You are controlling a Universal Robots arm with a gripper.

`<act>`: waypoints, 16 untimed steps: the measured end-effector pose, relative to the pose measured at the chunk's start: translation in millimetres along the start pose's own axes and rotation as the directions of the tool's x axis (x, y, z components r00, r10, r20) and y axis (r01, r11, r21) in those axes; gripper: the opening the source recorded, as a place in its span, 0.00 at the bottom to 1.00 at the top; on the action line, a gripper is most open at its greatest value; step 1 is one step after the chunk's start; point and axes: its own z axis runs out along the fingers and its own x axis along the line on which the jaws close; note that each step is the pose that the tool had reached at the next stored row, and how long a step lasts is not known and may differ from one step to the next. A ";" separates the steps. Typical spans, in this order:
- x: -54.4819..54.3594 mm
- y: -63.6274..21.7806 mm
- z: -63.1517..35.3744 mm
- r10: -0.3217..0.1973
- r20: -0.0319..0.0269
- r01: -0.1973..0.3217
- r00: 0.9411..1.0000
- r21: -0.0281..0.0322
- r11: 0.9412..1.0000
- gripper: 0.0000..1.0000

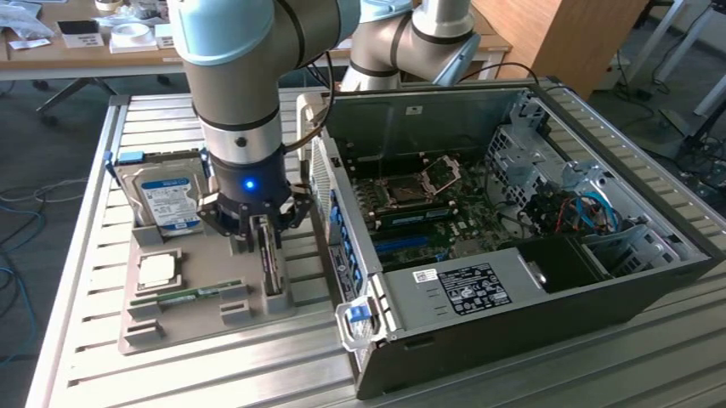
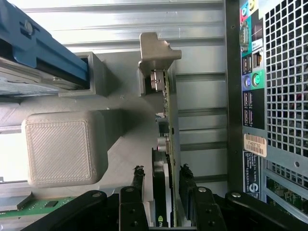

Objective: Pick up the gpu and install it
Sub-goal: 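Pick up the gpu and move the gpu toward the slot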

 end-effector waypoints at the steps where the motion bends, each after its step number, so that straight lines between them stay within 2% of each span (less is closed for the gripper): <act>1: 0.0 0.0 0.1 0.000 0.000 0.000 1.000 0.000 1.000 0.43; 8: 0.0 0.0 0.1 0.000 0.000 0.000 1.000 0.000 1.000 0.42; 9: 0.0 0.0 0.1 0.000 0.000 0.000 1.000 0.000 1.000 0.35; 16: 0.0 0.0 0.1 0.000 0.000 0.000 1.000 0.000 1.000 0.35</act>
